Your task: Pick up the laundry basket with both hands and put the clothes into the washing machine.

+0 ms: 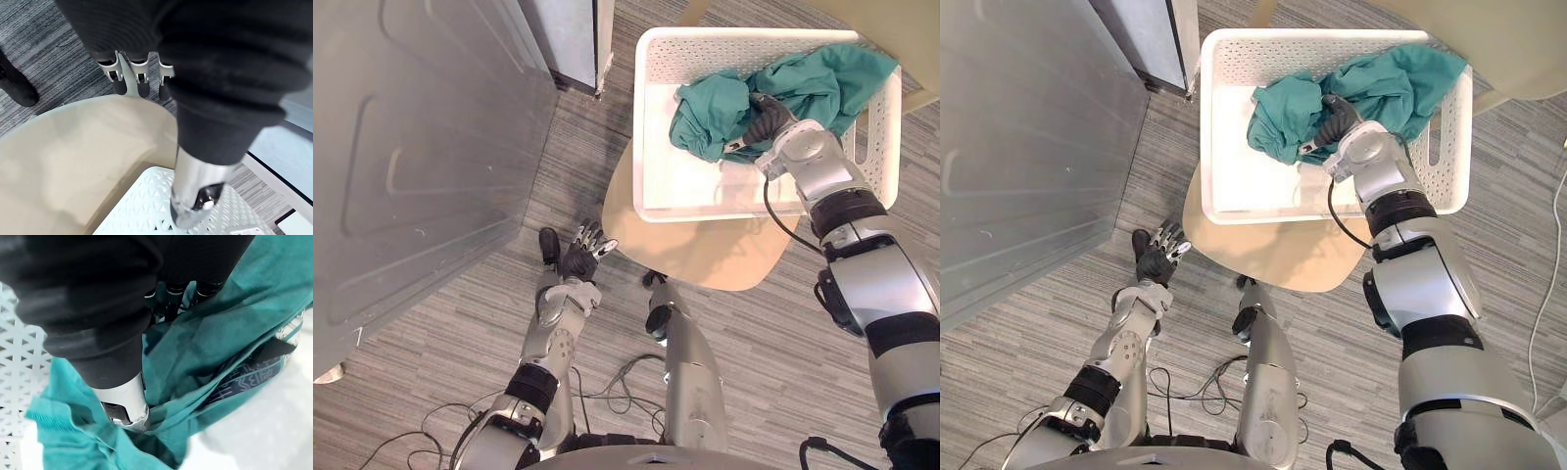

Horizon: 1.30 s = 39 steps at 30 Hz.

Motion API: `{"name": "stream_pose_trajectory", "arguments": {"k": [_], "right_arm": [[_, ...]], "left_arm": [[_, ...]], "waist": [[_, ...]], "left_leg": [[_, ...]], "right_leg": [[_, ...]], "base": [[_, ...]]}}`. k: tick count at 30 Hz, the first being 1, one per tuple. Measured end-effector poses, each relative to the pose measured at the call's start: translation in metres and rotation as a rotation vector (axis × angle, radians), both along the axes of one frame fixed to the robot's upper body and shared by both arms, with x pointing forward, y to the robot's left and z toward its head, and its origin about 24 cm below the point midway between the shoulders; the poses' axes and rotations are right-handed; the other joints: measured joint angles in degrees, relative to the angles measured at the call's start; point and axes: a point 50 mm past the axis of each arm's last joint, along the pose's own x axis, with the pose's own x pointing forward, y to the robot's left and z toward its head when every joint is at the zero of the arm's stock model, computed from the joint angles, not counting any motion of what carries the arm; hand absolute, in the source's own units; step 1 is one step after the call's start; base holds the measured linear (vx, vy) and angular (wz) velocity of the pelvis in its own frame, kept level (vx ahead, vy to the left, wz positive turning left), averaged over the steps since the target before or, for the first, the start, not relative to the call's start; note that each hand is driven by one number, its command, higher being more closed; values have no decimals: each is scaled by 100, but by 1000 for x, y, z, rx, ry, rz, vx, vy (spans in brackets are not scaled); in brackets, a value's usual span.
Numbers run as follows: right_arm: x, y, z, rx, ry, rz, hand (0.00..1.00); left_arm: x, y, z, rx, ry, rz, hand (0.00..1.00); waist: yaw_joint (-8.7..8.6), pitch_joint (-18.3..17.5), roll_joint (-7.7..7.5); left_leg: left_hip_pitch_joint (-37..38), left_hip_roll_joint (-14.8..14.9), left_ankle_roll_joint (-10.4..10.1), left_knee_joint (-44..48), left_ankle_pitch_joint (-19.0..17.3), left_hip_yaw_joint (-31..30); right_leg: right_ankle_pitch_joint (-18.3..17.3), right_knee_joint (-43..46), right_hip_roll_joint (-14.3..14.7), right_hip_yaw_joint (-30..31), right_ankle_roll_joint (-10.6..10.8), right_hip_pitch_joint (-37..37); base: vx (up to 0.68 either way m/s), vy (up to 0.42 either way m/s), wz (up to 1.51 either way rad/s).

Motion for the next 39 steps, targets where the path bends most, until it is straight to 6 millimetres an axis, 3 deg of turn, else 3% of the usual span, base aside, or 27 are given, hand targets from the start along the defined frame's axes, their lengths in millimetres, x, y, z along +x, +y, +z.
{"name": "stream_pose_trajectory", "arguments": {"k": [4, 11, 14, 18, 21, 26, 29, 39], "right_arm": [[-5, -2, -28, 172, 38, 54, 100], [-15, 0, -71, 374, 67, 47, 100], [-18, 2, -73, 450, 29, 45, 100], [-33, 8, -79, 696, -85, 57, 100], [-44, 11, -76, 892, -203, 46, 100], [-62, 4, -40, 1151, -495, 49, 100], [-72, 4, -26, 1214, -605, 87, 100], [-83, 10, -34, 1265, -618, 104, 100]], "left_arm": [[-5, 1, -6, -26, 18, 2, 0], [-3, -7, 2, -57, -26, -30, 0], [-3, -5, 6, -73, -44, -20, 0], [-3, -3, 9, -84, -59, -5, 0], [-3, -2, 16, -92, -90, 4, 0], [-4, 7, 20, -74, -116, 27, 0], [-7, 11, 18, -58, -114, 29, 0], [-21, 17, 5, 32, -99, -31, 0]], "waist": [[17, -248, 16], [95, -255, 17], [119, -255, 17], [108, -254, 14], [80, -252, 12], [61, -243, -3], [40, -238, -13], [-61, -225, -56]], "left_leg": [[28, 2, 1, 19, 1, 58], [231, 65, -37, 247, -126, 17], [227, 88, -45, 309, -152, 12], [221, 100, 16, 534, -211, -8], [250, 110, 27, 647, -274, -13], [510, 101, 24, 605, -284, -1], [658, 82, 28, 577, -286, 5], [1231, -2, 37, 411, -311, -4]], "right_leg": [[-10, 14, 0, 45, 0, -8], [-234, 343, -34, 42, -39, 177], [-255, 414, -35, 37, -50, 180], [-253, 446, -50, 35, -48, 279], [-253, 459, -54, 39, -45, 353], [-268, 458, -51, 57, -24, 583], [-265, 435, -54, 69, -12, 719], [-293, 358, -18, 120, 52, 1216]], "base": [[48, 2, -6], [-8, -18, 0], [-23, -51, 0], [1, -49, 1], [11, -50, -1], [-2, -47, -1], [1, -45, -1], [26, -46, -1]]}}
